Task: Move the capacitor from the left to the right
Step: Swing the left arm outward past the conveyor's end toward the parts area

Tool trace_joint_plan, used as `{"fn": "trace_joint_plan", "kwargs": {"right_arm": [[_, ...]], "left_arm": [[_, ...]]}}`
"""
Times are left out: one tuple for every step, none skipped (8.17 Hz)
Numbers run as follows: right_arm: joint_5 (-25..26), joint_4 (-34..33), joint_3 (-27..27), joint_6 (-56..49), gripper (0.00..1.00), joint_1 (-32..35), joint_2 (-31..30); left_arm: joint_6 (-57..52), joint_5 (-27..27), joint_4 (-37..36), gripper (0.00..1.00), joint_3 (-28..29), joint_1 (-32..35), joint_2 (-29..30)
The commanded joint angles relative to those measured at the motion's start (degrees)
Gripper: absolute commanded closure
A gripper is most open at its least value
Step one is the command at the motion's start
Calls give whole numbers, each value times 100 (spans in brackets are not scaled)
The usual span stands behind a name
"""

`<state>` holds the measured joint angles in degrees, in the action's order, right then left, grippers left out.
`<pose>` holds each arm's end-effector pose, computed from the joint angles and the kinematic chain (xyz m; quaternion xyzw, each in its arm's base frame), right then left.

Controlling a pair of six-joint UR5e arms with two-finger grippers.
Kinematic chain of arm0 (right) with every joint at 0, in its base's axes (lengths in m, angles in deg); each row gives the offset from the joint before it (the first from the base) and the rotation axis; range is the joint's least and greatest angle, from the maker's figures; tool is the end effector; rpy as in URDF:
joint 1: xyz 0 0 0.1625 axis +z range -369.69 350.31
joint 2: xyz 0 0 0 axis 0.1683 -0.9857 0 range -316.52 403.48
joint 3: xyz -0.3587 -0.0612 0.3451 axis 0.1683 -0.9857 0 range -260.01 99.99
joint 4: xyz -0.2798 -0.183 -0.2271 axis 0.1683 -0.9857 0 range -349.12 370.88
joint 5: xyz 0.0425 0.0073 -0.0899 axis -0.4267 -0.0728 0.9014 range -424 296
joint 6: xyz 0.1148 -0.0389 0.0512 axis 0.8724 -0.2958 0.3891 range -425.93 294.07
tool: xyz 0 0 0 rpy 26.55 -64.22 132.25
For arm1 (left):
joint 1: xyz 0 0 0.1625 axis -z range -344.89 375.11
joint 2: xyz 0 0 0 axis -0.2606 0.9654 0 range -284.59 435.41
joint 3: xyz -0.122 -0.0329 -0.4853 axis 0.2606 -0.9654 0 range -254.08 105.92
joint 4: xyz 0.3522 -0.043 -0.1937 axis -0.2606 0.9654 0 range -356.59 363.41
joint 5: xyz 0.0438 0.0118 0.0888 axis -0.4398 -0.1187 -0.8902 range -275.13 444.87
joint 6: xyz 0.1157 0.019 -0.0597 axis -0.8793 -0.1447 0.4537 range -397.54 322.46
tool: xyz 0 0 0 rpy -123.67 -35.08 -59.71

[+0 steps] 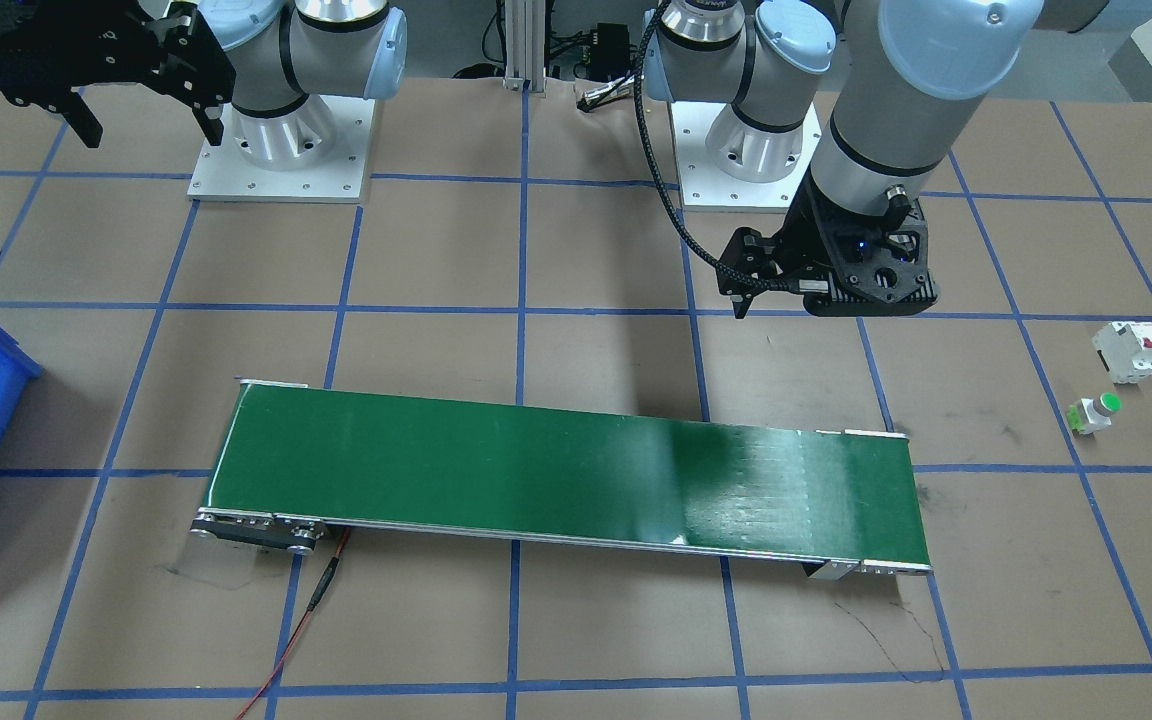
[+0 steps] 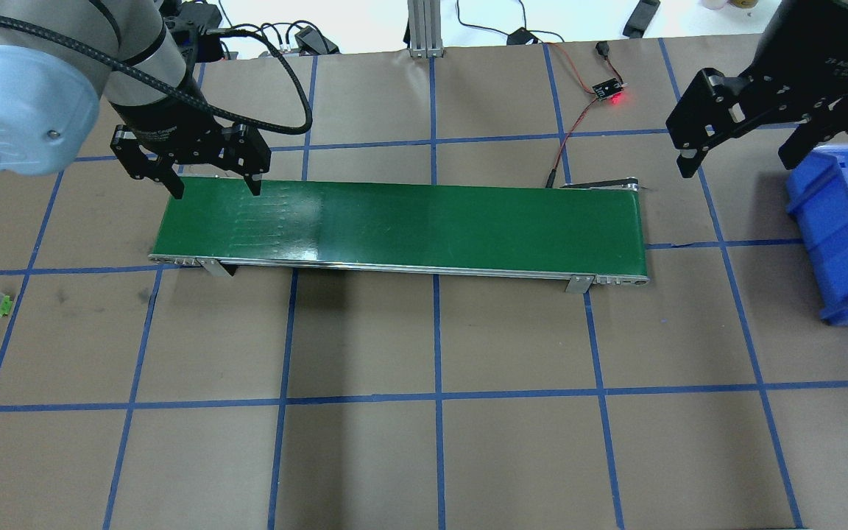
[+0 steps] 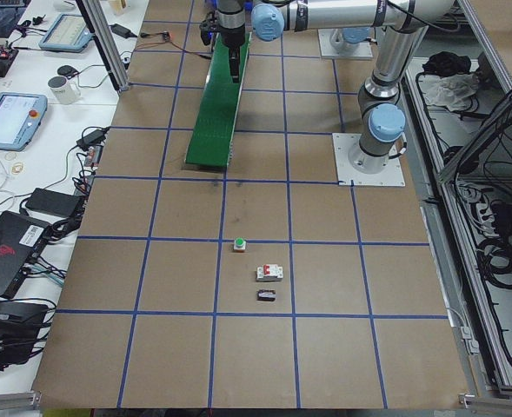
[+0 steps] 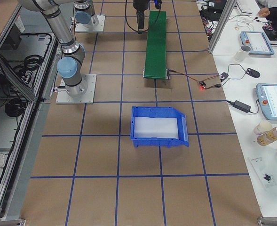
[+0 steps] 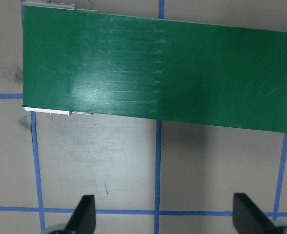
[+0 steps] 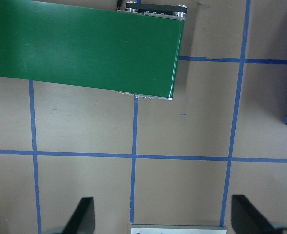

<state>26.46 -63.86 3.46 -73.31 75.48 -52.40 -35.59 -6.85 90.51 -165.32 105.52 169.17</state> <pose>0.0968 -0.4239 0.6071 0.0223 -0.9994 -0.0251 0.0013 -0.1331 -0.5070 0.4947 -0.0131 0.9996 0.0180 0.0153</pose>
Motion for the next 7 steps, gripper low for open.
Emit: {"fn": "trace_joint_plan", "kwargs": {"right_arm": [[-2, -6, 2, 0, 0, -9, 0], [16, -40, 2, 0, 0, 0, 9], [-2, -76, -6, 0, 0, 0, 35], [-28, -206, -7, 0, 0, -9, 79], [-37, -564, -7, 0, 0, -9, 140], [15, -620, -7, 0, 0, -9, 210], [-19, -638, 2, 0, 0, -9, 211]], "left_arm": [[-10, -4, 9, 0, 1, -32, 10], [-10, -4, 9, 0, 9, -50, 10], [-89, -4, 9, 0, 27, -155, 10], [-551, 5, 17, 0, 62, -556, 10], [-1025, -4, 78, 0, 114, -1117, 19], [-1604, -21, 96, 0, 141, -1601, 19], [-2062, -108, 88, 0, 176, -2023, 19]]}}
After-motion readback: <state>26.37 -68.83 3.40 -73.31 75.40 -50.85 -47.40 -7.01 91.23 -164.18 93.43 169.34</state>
